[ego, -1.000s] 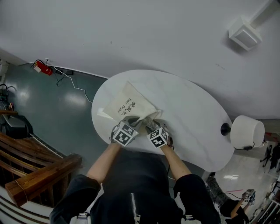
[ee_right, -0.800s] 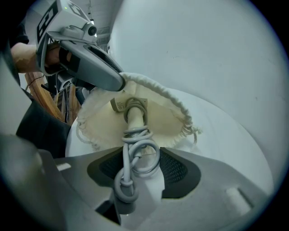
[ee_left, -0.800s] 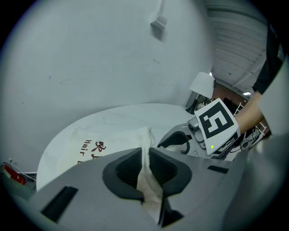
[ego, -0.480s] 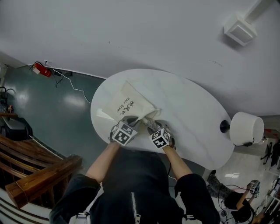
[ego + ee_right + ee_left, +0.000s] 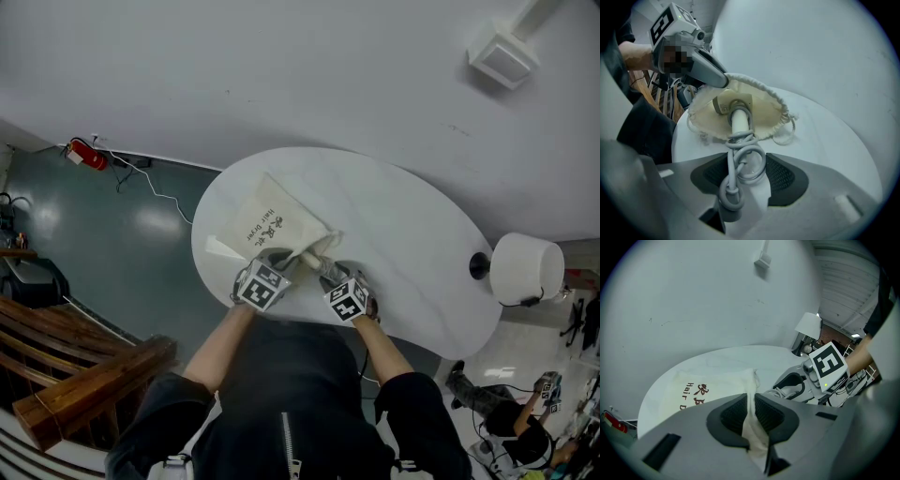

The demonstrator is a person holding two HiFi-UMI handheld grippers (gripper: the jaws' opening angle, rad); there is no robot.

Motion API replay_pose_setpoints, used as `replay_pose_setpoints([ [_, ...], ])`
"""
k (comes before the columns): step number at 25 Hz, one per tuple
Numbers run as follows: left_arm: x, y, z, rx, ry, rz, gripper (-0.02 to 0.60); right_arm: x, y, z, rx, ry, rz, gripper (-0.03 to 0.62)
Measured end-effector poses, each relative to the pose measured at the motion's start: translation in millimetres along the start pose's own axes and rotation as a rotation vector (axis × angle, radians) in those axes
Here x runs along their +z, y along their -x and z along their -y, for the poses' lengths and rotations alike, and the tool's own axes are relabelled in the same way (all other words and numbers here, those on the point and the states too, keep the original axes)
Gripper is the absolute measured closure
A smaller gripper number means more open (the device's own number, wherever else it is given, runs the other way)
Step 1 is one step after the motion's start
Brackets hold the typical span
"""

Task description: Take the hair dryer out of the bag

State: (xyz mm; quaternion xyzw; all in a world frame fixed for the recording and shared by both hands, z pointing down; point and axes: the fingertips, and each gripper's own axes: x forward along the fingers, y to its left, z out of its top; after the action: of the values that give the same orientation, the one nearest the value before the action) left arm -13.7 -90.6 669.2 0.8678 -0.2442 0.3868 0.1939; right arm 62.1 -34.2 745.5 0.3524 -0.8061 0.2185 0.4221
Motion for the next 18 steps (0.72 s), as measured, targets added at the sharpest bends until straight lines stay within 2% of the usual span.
replay_pose_setpoints([
  [18, -3.1, -3.7, 4.4, -0.008, 0.002, -0.007, 0.529, -38.1, 12.8, 5.3, 0.010, -0.003, -0.020, 0.368],
])
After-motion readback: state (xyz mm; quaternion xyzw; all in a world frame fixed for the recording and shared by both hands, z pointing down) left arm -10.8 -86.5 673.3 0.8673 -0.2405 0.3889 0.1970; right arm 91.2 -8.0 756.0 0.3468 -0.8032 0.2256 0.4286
